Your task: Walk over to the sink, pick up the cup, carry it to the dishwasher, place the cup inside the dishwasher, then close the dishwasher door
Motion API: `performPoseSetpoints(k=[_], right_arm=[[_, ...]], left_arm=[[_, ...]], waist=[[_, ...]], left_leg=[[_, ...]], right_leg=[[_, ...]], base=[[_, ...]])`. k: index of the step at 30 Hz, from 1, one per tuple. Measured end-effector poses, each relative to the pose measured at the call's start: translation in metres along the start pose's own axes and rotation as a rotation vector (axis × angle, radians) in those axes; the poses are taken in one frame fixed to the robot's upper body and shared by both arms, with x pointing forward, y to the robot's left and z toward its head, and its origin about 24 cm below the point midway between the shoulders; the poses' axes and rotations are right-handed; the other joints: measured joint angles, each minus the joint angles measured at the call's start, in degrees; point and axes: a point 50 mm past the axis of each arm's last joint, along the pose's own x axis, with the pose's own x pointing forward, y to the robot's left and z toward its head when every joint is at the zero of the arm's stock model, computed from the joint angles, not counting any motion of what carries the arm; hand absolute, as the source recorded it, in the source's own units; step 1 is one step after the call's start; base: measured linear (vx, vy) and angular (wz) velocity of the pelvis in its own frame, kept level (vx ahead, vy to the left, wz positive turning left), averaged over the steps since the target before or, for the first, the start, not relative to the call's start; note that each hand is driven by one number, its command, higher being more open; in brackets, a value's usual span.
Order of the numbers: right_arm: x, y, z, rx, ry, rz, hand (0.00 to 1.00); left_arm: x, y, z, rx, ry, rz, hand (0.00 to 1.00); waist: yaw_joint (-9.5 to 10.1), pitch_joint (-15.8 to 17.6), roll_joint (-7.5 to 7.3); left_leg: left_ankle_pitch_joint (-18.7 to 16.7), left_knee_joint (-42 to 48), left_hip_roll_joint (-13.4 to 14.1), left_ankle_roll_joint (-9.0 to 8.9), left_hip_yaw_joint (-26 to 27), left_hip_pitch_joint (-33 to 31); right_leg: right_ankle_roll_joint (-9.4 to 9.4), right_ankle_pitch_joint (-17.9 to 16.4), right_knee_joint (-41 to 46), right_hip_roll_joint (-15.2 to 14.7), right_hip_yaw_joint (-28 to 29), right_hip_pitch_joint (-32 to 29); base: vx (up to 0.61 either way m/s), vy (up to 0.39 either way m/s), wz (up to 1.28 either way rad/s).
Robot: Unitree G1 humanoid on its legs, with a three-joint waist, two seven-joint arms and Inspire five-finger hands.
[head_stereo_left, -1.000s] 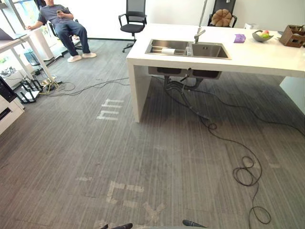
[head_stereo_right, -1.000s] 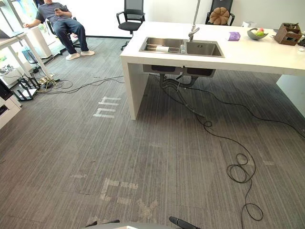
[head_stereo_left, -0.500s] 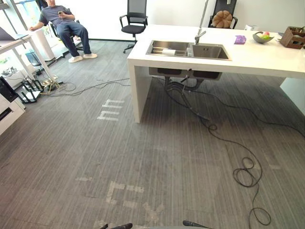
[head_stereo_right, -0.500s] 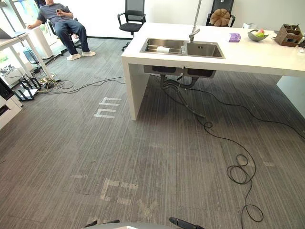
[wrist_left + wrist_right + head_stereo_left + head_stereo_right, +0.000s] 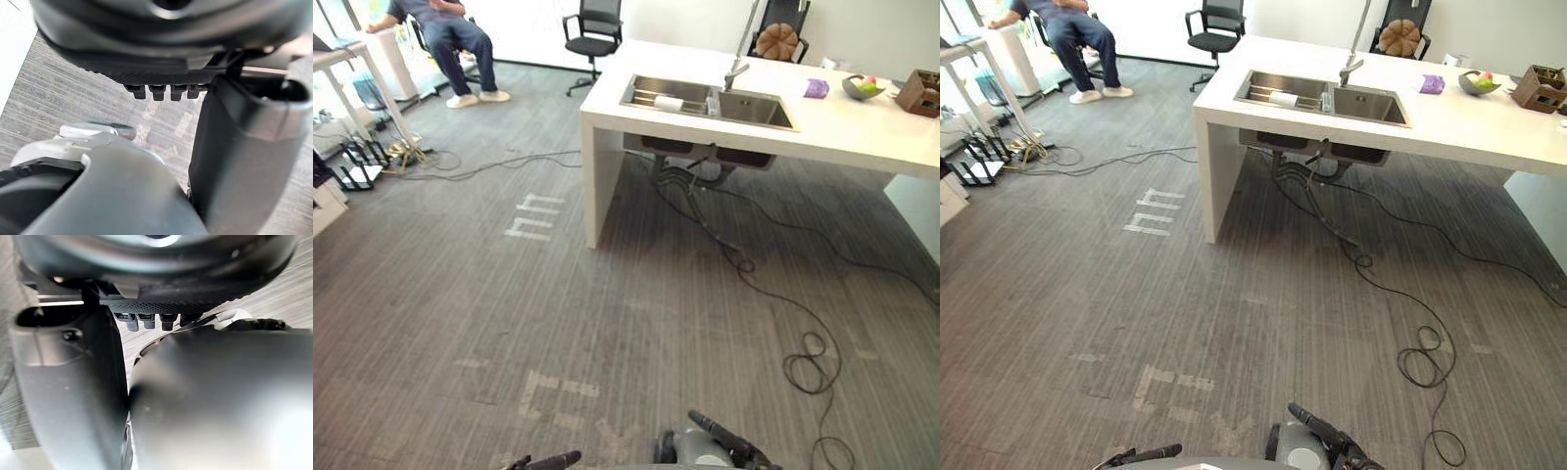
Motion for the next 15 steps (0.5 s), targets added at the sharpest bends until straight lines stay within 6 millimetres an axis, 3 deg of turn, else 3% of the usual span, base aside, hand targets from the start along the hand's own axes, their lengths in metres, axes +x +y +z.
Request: performPoseSetpoints(k=[2,3,4,5,9,12,14,15], right_arm=[[0.0,0.0,-0.002,0.008,0.002,-0.002,1.0],[-0.001,-0.002,-0.003,0.035,-0.002,-0.005,1.0],[-0.002,-0.003,0.0,0.043,-0.012,-0.002,1.0],[-0.002,-0.004,0.004,0.046,-0.027,-0.003,1.0],[-0.002,-0.009,0.005,0.013,0.001,-0.03,1.0],[-0.004,-0.016,0.001,-0.019,0.043,-0.066,1.0],[-0.005,-0.022,-0.004,-0.021,0.063,-0.097,1.0],[-0.007,-0.025,-0.006,-0.029,0.072,-0.116,1.0]], left_arm=[[0.0,0.001,0.0,-0.007,0.005,0.003,1.0],[0.0,-0.002,-0.001,-0.009,0.011,-0.001,1.0],[0.001,-0.006,-0.001,-0.006,0.013,-0.008,1.0],[0.001,-0.01,-0.002,-0.008,0.012,-0.02,1.0],[0.001,-0.014,-0.003,-0.037,0.009,-0.027,1.0],[0.002,-0.019,-0.002,-0.092,-0.009,-0.035,1.0],[0.001,-0.019,-0.004,-0.131,-0.019,-0.026,1.0],[0.001,-0.018,-0.005,-0.145,-0.022,-0.022,1.0]], waist=[[0.29,0.1,-0.4],[0.19,0.3,0.11],[-0.04,0.2,0.59],[-0.44,0.2,1.97],[-0.36,-0.5,3.23],[-0.62,-1.8,4.54],[-0.77,-2.0,5.01],[-0.86,-1.9,5.25]], left_leg=[[-3.7,2.9,0.3,-2.24,-0.4,1.5],[-6.0,3.7,1.3,-3.3,-1.1,2.9],[-6.4,3.5,2.0,-3.4,-1.6,3.5],[-5.6,4.3,3.0,-3.57,-2.2,3.9],[-1.6,10.2,5.8,-3.37,-2.5,3.5],[4.3,28.2,7.4,-5.49,-6.2,-4.2],[12.0,46.2,9.0,-9.4,-6.6,-12.1],[9.7,53.4,9.4,-8.77,-6.3,-15.3]], right_leg=[[-0.61,1.3,-3.4,-0.5,0.7,1.0],[-2.75,7.6,-2.4,-0.2,0.5,1.8],[-4.14,6.4,-0.5,0.1,-0.4,1.8],[-4.57,2.8,2.5,0.2,-1.7,1.8],[-6.67,-2.7,3.7,2.1,-3.7,5.4],[-6.95,-4.1,-1.4,5.2,-4.2,10.4],[-7.31,-4.4,-6.6,7.3,-3.9,16.0],[-7.4,-4.4,-8.8,8.2,-3.8,19.2]], base=[[0.54,-0.259,0.15],[0.55,-0.276,0.3],[0.57,-0.279,0.44],[0.43,-0.22,0.37],[0.52,-0.267,0.15],[0.44,-0.169,-0.06],[0.39,-0.085,-0.06],[0.36,-0.029,-0.11]])
